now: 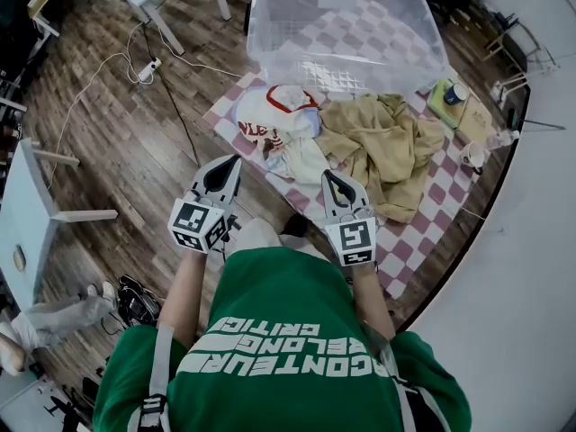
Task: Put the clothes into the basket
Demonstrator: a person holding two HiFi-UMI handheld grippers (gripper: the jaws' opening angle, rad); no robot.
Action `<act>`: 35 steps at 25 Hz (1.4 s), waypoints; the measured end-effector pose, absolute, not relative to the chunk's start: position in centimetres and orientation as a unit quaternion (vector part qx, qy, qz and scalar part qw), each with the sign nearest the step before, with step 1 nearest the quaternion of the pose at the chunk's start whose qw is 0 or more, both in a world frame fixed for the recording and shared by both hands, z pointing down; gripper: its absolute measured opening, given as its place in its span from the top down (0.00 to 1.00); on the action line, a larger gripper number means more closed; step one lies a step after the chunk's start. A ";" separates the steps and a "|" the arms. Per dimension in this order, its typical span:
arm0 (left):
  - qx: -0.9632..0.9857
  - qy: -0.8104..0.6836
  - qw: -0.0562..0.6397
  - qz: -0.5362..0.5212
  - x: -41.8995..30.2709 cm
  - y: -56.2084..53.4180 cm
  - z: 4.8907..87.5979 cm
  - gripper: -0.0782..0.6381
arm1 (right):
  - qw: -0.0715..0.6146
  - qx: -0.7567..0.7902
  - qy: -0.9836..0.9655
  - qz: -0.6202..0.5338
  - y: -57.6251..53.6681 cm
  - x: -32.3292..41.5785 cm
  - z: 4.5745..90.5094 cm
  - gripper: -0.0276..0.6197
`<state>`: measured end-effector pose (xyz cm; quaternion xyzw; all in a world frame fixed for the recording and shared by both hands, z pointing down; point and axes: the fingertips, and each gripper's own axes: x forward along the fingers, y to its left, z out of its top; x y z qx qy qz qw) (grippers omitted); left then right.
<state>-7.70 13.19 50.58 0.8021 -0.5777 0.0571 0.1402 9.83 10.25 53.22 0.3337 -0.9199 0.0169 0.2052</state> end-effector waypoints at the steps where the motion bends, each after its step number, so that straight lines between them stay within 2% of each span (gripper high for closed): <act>1: 0.802 -0.577 0.142 0.058 -7.7 13.1 50.7 0.90 | 0.204 0.334 -0.920 0.022 10.1 9.8 53.4 0.95; 13: 0.812 -0.558 0.158 0.064 -9.0 9.9 51.9 0.90 | 0.189 0.347 -0.916 0.072 7.2 8.9 54.3 0.95; 35: 0.871 -0.445 0.188 0.084 -17.7 -3.8 56.6 0.90 | 0.167 0.447 -0.859 0.185 -2.4 -0.2 58.0 0.95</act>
